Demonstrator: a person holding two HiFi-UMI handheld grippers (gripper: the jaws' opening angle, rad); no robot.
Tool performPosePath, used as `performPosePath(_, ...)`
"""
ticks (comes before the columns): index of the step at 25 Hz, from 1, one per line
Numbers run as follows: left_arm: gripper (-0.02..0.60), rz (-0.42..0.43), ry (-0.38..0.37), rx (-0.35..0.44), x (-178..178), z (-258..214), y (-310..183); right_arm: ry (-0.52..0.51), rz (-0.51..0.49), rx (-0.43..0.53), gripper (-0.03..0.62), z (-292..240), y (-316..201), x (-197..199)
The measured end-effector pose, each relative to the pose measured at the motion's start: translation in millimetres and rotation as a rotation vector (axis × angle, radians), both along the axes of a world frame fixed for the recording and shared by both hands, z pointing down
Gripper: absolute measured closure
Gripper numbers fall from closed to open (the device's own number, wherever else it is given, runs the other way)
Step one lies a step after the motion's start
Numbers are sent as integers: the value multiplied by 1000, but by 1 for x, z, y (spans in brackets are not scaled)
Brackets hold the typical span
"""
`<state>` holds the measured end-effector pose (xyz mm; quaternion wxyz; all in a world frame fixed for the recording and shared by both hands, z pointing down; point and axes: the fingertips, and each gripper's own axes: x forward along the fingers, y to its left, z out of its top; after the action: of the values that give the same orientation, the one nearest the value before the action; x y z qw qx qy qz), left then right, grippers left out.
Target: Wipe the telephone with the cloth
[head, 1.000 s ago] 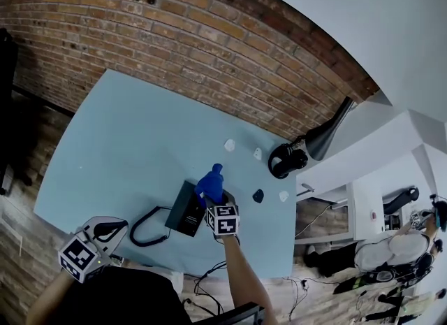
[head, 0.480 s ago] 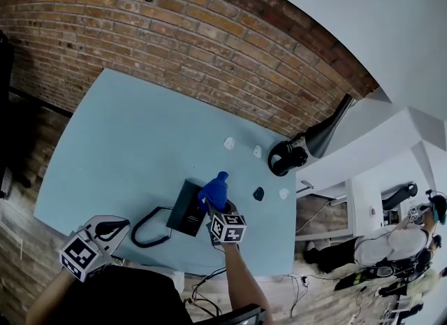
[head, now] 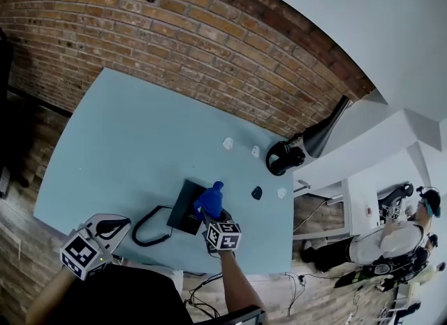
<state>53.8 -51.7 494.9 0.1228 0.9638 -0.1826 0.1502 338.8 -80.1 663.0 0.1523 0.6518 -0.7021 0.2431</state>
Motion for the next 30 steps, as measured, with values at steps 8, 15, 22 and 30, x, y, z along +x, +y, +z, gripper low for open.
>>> performPosePath(8, 574, 2, -13, -14, -13, 0, 6, -33, 24, -28, 451, 11, 20, -10)
performPosePath(15, 574, 33, -6, -23, -18, 0, 15, -55, 21, -101, 451, 31, 52, -32)
performPosePath(22, 574, 59, 8, -42, -20, 2, 28, -60, 21, -185, 451, 51, 84, -51)
performPosePath(30, 574, 81, 27, -39, -34, 4, 33, -115, -180, -509, 448, 49, 125, -89)
